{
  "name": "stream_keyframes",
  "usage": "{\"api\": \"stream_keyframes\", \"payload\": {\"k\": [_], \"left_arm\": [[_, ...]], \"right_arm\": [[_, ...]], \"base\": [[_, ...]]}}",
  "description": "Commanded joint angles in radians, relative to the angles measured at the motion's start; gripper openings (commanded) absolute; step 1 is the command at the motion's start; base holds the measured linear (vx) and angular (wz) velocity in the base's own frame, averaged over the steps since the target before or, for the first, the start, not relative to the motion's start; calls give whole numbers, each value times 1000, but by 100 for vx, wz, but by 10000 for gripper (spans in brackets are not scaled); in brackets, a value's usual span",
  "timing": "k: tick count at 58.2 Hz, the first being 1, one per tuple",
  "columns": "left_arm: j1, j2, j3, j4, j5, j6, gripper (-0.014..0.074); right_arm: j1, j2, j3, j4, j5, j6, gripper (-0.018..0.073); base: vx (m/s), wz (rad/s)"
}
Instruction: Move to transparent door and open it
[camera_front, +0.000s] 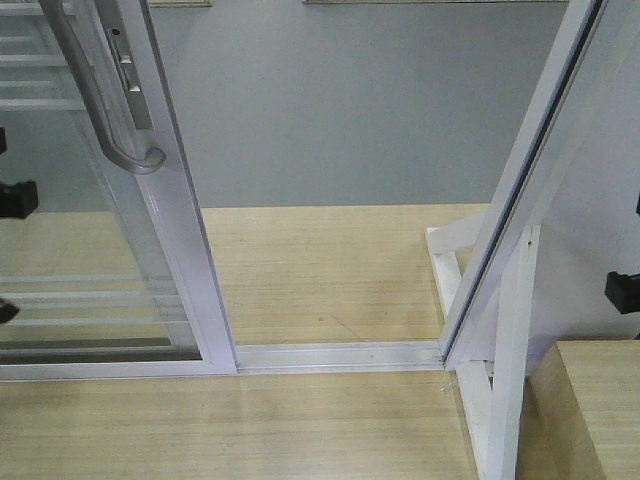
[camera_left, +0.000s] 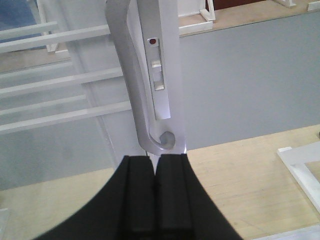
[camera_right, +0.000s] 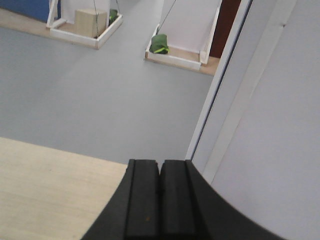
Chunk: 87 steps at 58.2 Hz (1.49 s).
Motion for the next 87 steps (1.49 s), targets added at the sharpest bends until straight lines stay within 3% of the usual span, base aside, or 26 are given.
{"api": "stream_keyframes", "payload": {"k": [1, 13, 25, 33, 43, 87], "left_arm": [[-5, -103, 50, -8, -79, -9, 0], [-5, -325, 231, -96, -72, -9, 0], [-5, -515, 341, -141, -55, -9, 0], [-5, -556, 365, -139, -119, -9, 0], [-5, -551, 365, -139, -153, -9, 0], [-5, -553, 365, -124, -160, 11, 0]], "right_arm": [[-5, -58, -33, -2, -47, -4, -4], [-5, -249, -33, -2, 109, -4, -4], [-5, -416, -6, 23, 176, -4, -4], [-5, -468, 96, 22, 106, -4, -4], [-5, -468, 181, 22, -121, -4, -4], [-5, -468, 180, 21, -99, -4, -3]], "base": [[0, 0], [0, 0], [0, 0], [0, 0], [0, 0], [0, 0]]}}
